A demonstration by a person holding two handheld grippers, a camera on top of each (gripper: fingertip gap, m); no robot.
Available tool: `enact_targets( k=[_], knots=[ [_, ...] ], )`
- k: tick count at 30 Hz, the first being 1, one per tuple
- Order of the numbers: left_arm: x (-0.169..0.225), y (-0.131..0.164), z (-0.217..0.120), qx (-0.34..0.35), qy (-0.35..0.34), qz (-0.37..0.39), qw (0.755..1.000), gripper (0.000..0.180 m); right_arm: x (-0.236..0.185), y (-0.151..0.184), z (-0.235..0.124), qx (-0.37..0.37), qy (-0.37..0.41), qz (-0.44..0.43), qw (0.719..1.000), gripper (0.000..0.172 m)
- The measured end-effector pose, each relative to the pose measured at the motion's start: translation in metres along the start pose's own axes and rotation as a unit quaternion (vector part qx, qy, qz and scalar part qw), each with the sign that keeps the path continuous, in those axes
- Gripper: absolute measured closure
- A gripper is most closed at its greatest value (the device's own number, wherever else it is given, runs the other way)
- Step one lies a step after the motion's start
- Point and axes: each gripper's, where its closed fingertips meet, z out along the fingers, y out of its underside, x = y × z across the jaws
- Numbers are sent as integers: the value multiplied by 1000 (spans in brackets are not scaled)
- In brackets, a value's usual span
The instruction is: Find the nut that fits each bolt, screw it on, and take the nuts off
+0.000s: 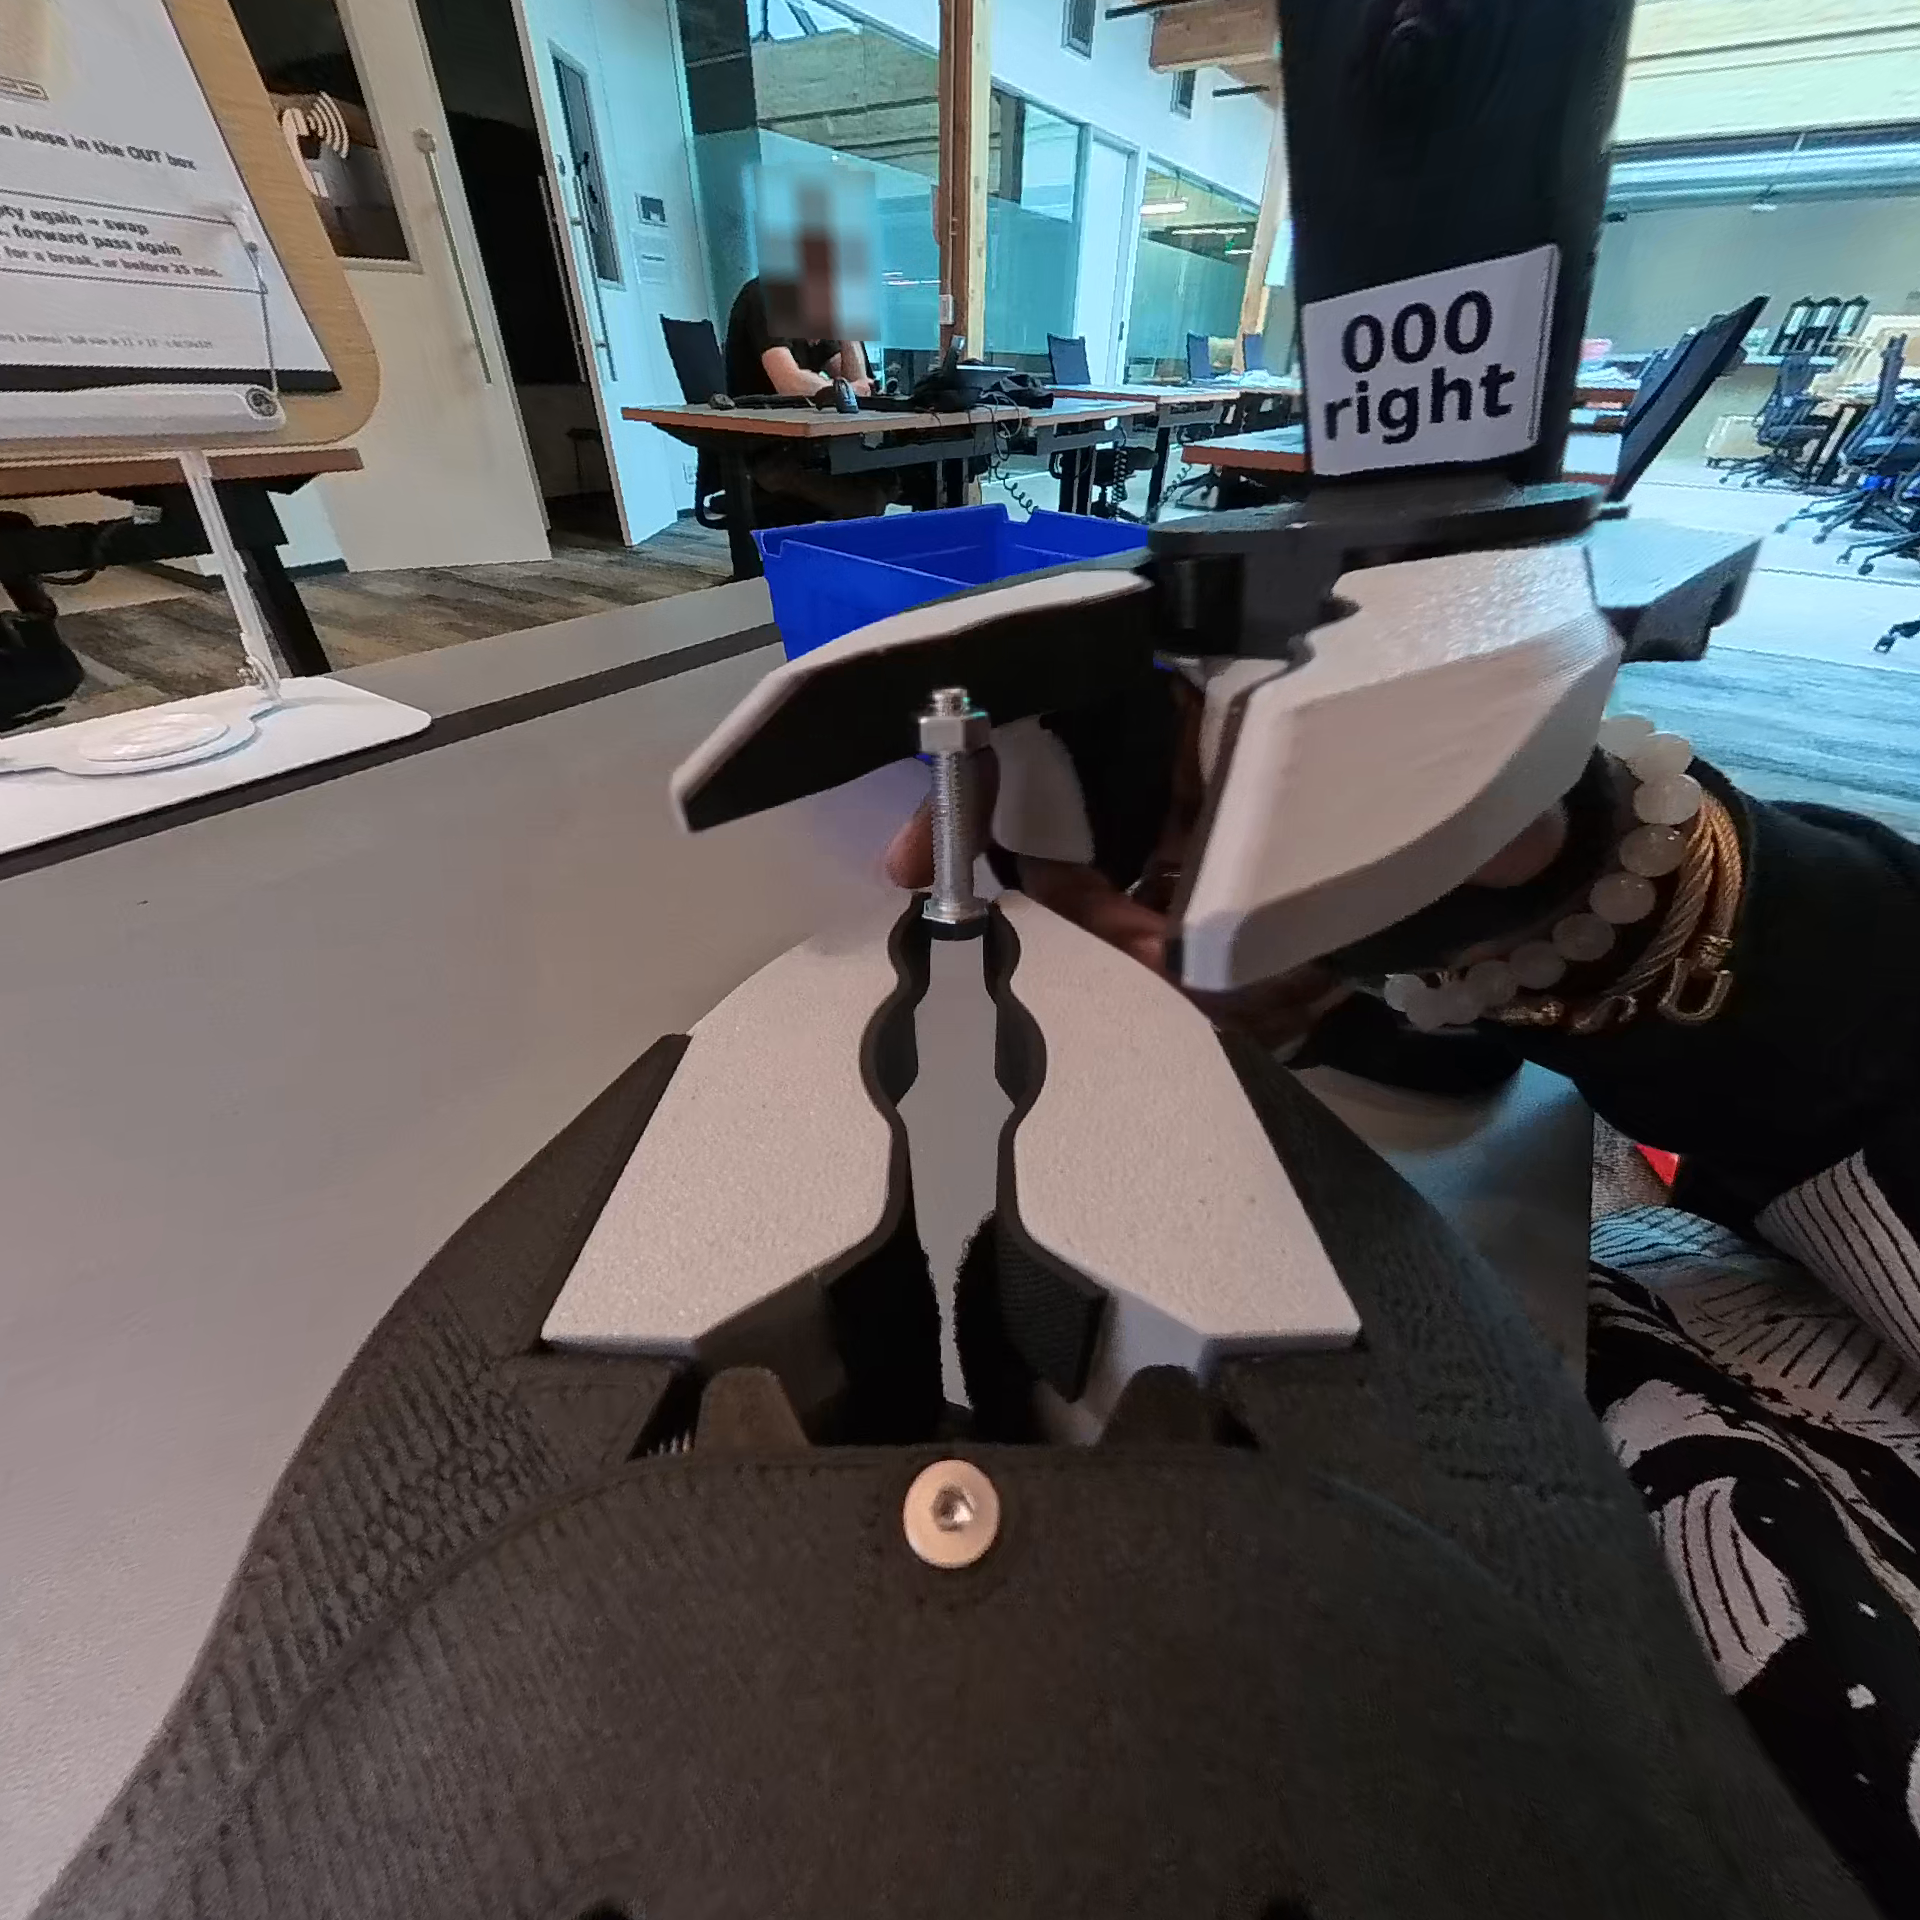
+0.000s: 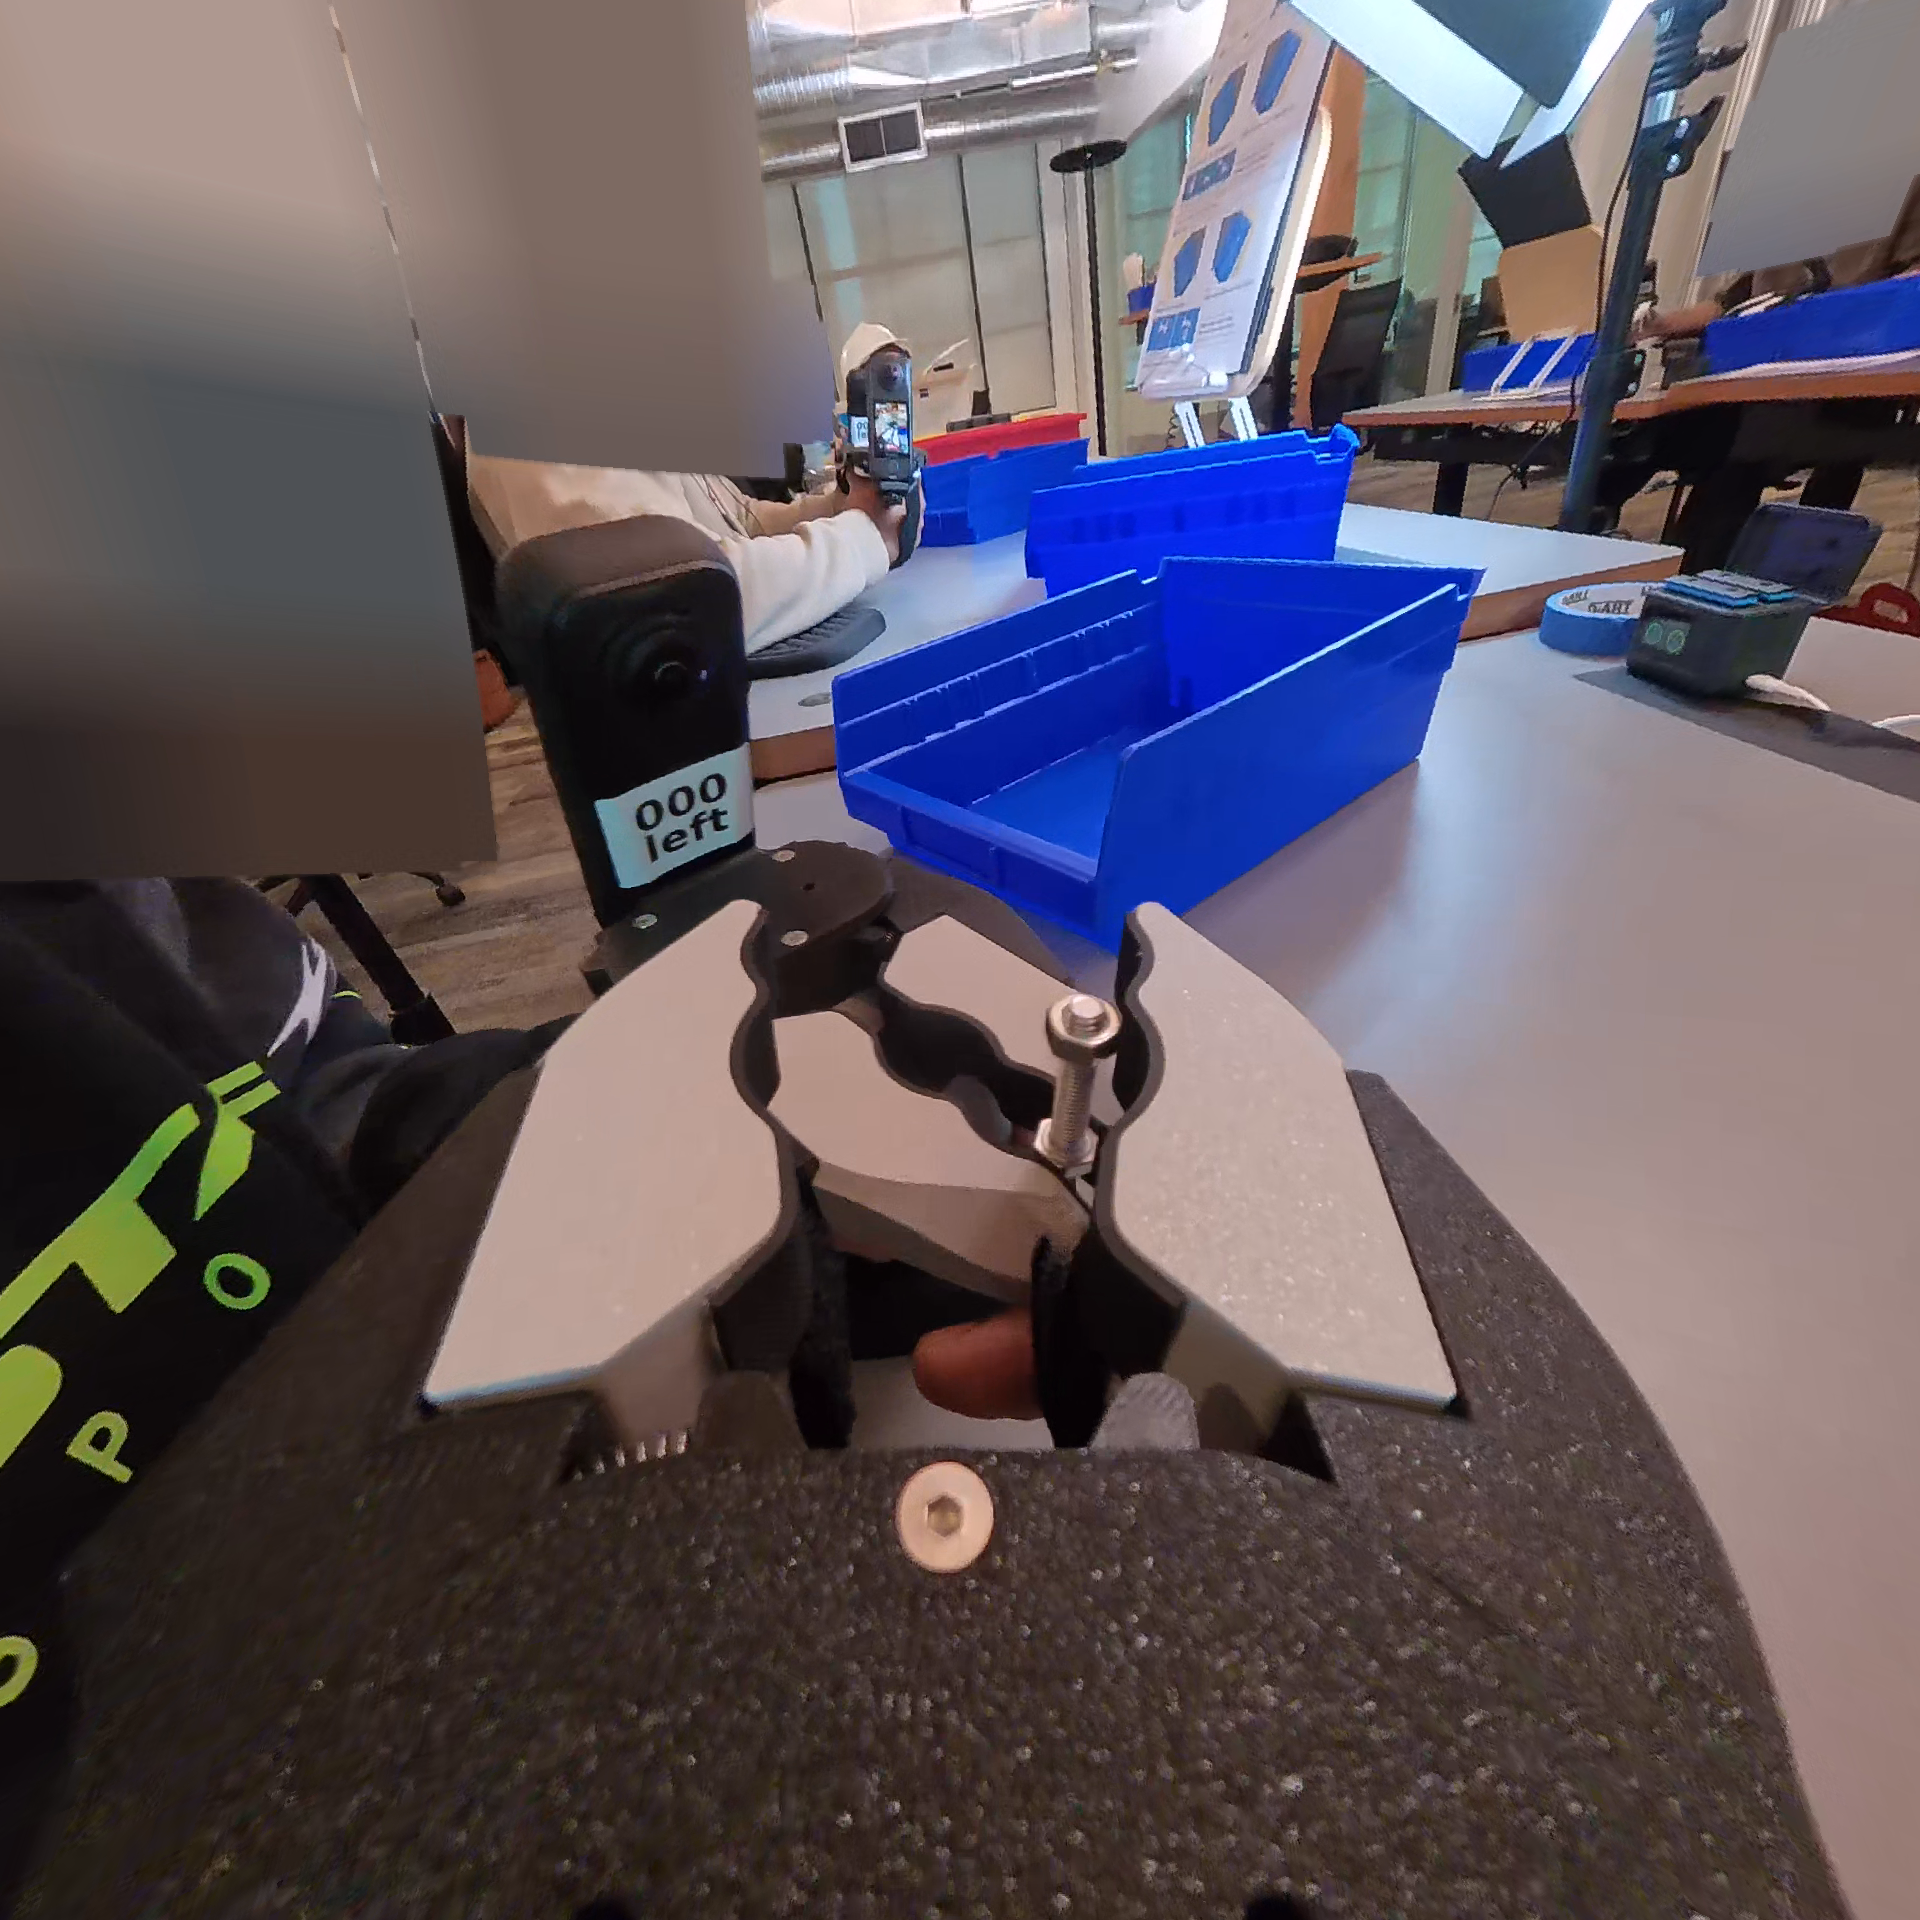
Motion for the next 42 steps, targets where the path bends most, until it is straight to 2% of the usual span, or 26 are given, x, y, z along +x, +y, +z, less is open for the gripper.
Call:
enact_targets(
  k=[9,13,16,21,27,39,42],
  knots=[
    [-4,-1,-1,6,-6,-11,1000,171,-3,1,-23,13,31,-2,999,109],
    [-4,-2,-1,7,-7,-15,1000,171,-10,1,-38,28,28,-2,999,123],
    [-3,-1,-1,6,-5,-13,1000,171,-2,-3,-44,42,46,-1,998,124],
    [-2,-1,-1,3,-2,-9,1000,171,6,-5,-25,38,37,8,999,105],
    [-2,1,0,-2,-3,-4,1000,171,3,1,3,-1,7,1,1000,102],
    [-6,-1,-1,6,-6,-21,1000,171,0,1,-25,8,39,-8,999,111],
    [-6,-1,-1,7,-6,-24,1000,171,-4,1,-37,20,39,-8,999,124]
  ],
)
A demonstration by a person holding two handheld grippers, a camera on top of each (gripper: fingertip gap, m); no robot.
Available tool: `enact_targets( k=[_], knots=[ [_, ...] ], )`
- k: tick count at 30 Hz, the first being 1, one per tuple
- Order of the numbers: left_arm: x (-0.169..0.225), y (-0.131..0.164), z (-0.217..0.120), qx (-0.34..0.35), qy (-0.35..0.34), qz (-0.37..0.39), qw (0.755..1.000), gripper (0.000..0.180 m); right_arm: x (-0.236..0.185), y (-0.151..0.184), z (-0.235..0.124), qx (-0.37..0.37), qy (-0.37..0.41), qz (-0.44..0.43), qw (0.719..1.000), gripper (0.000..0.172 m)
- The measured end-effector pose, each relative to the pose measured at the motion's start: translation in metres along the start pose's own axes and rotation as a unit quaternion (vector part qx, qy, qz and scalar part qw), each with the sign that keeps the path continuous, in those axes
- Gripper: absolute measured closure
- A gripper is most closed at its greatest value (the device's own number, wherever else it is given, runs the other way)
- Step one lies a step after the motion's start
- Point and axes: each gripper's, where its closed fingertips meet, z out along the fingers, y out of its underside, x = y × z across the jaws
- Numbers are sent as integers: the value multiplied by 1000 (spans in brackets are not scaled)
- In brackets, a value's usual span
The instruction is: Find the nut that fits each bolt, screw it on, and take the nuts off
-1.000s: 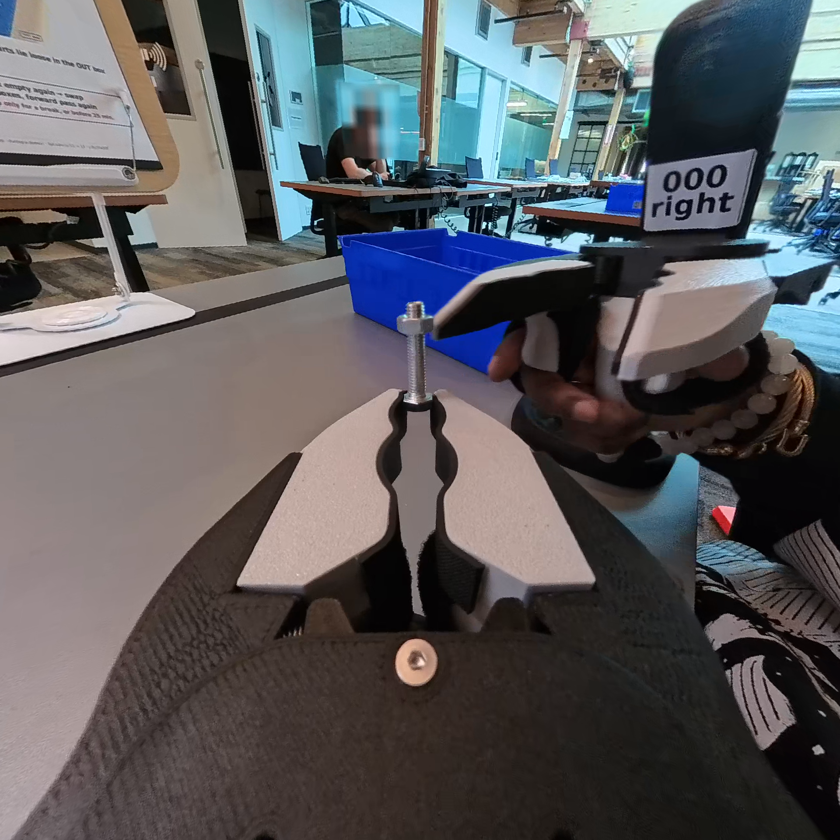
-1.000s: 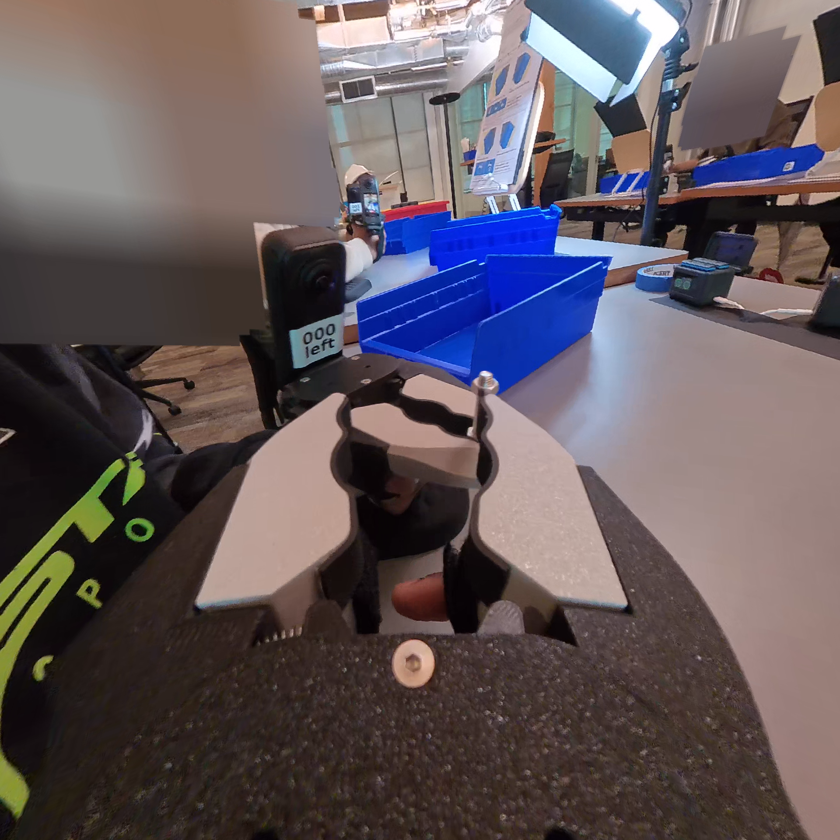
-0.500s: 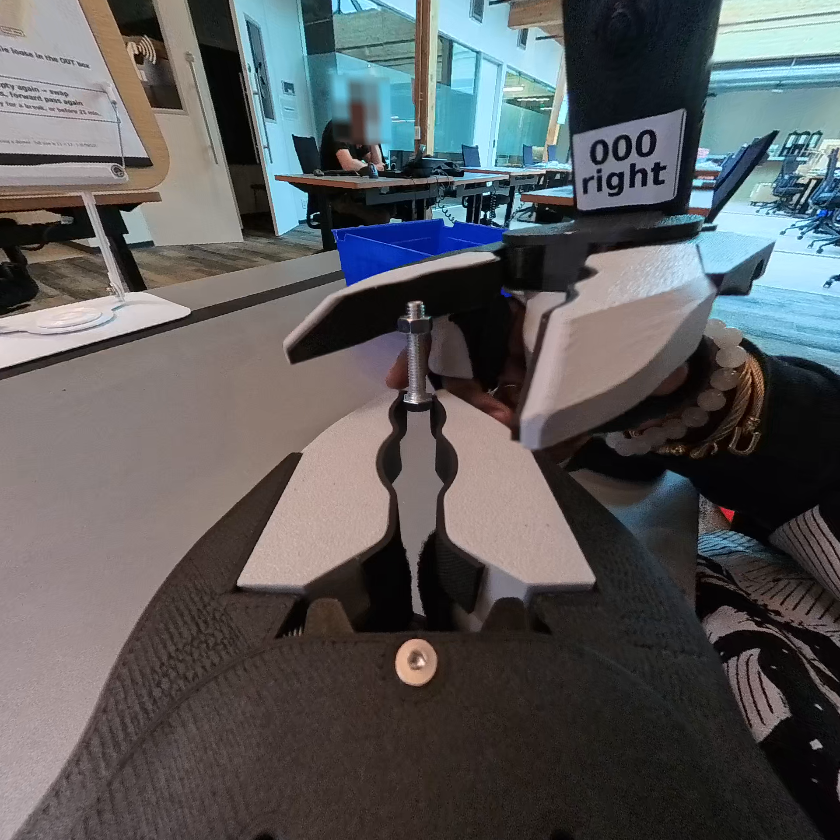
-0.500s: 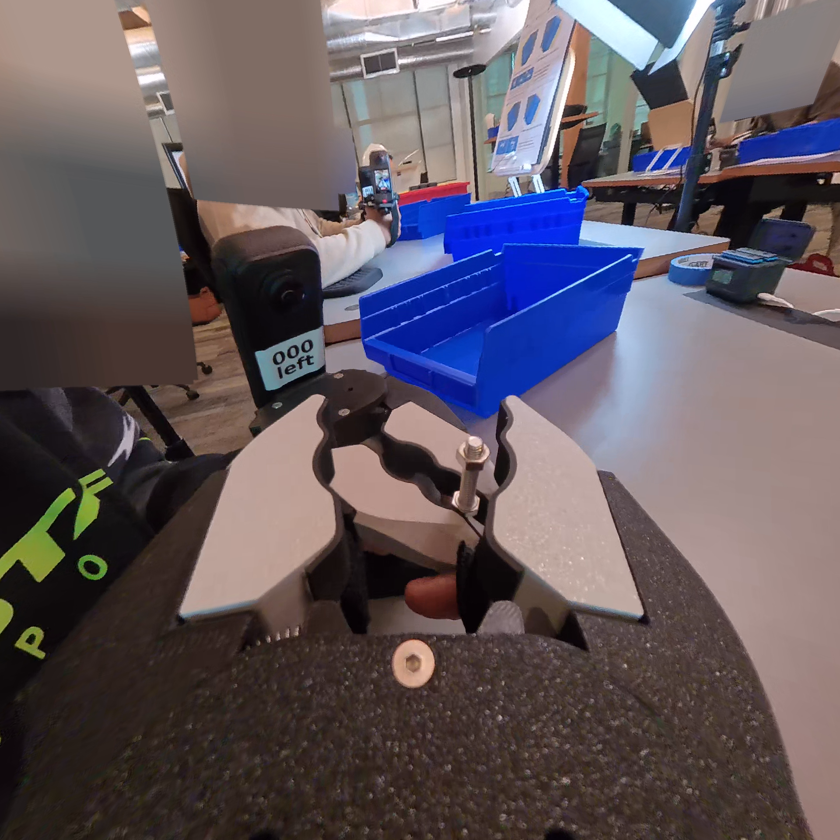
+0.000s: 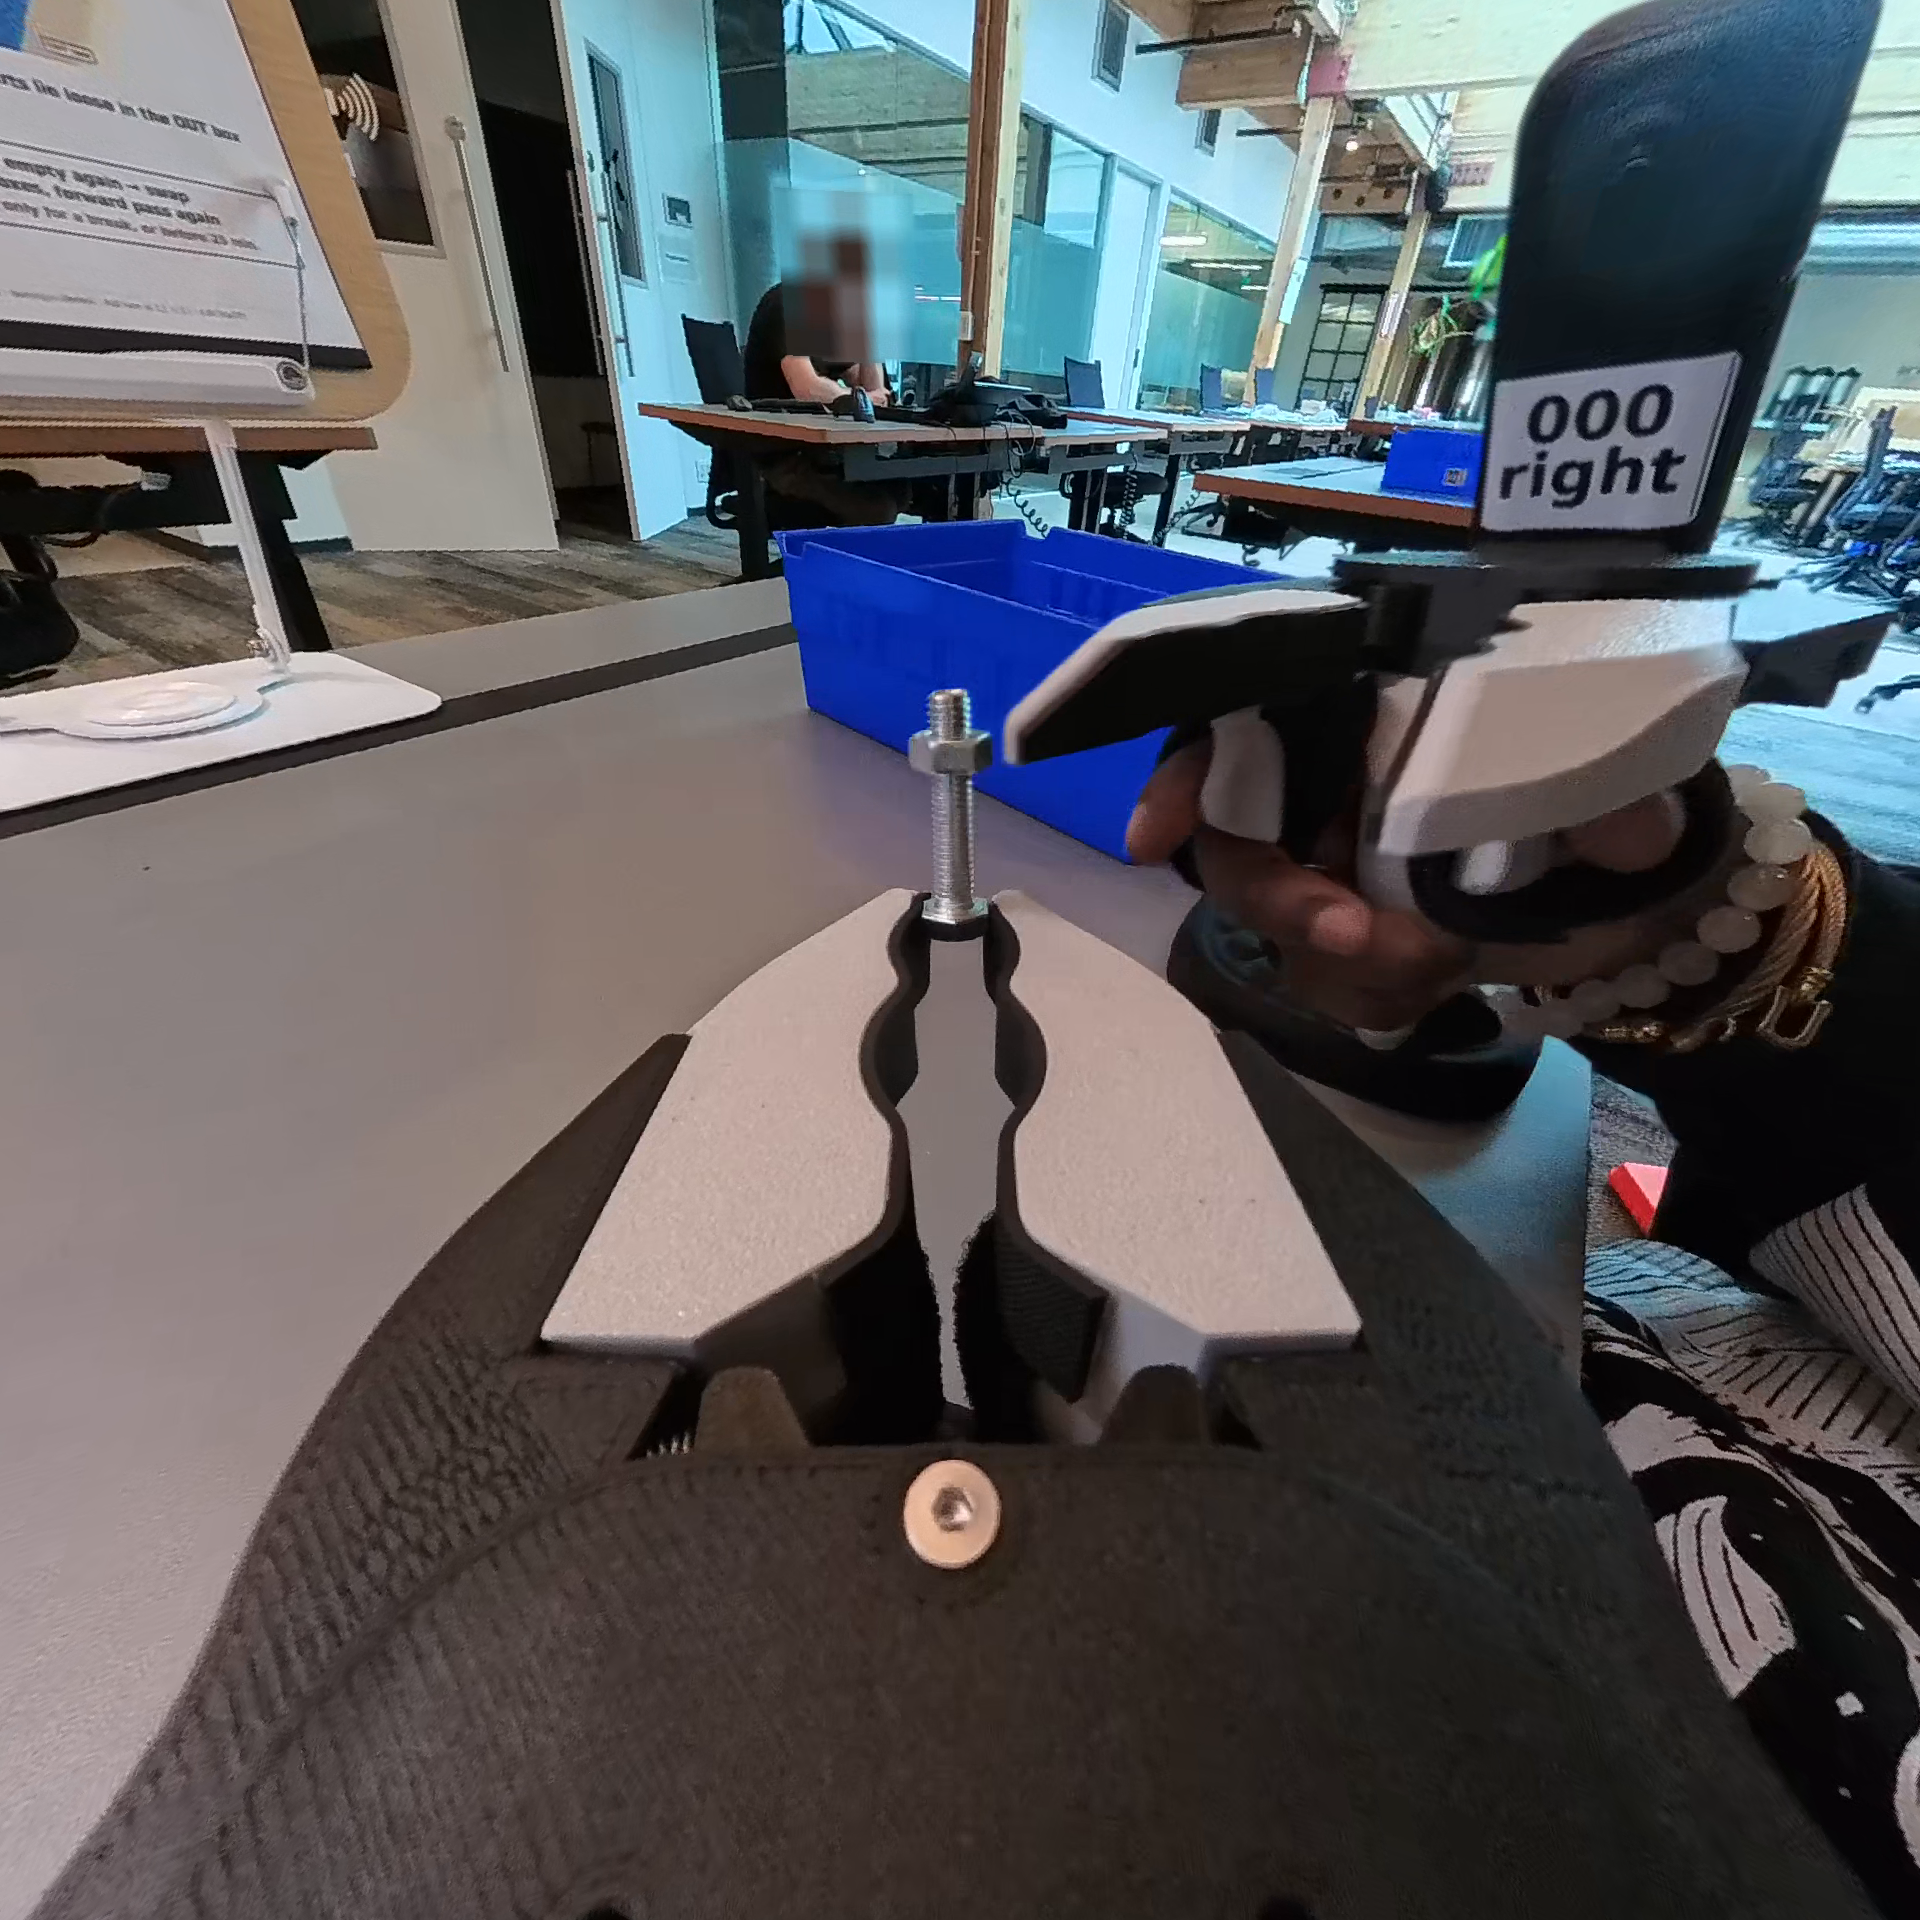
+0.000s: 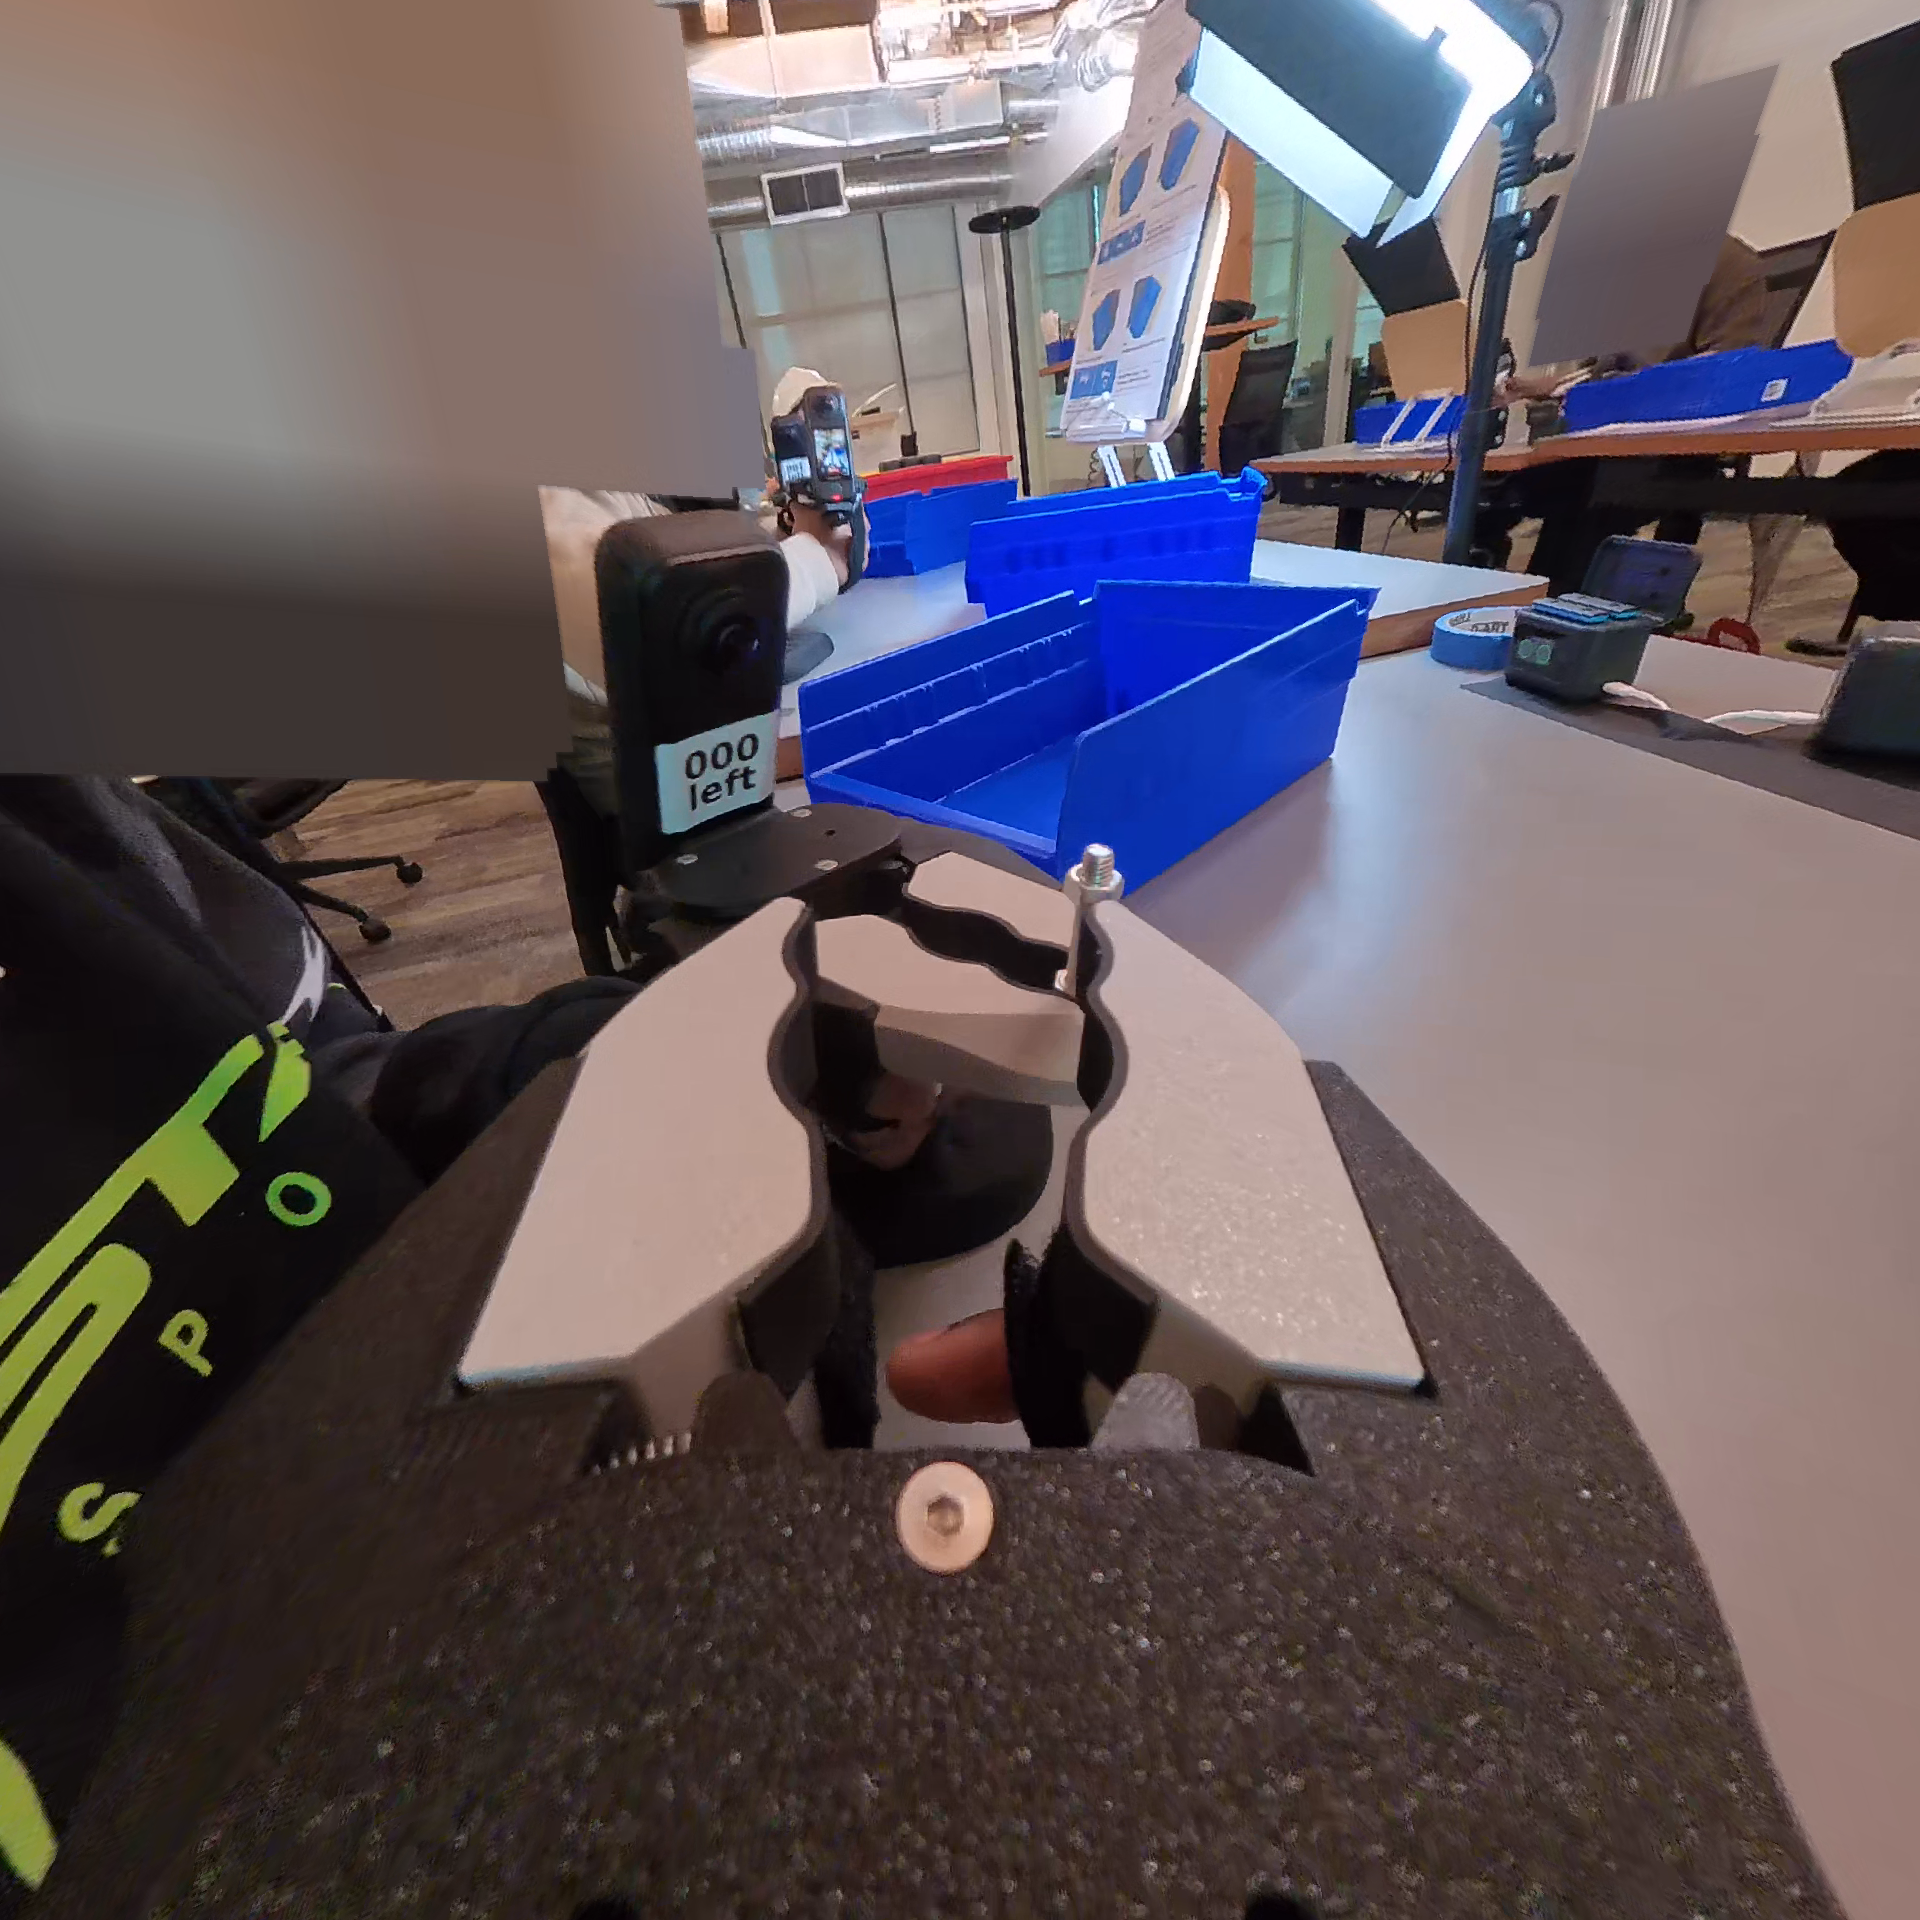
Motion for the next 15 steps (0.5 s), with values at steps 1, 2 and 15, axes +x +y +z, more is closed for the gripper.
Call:
enact_targets(
  k=[1,2,15],
  knots=[
    [0,0,0,0,0,1,1000,171,0,-1,-3,6,2,2,1000,125],
    [0,0,0,-1,0,2,1000,171,2,-3,-5,12,8,4,1000,126],
    [6,4,3,-16,3,27,999,171,6,2,35,-21,-21,11,1000,112]
  ],
)
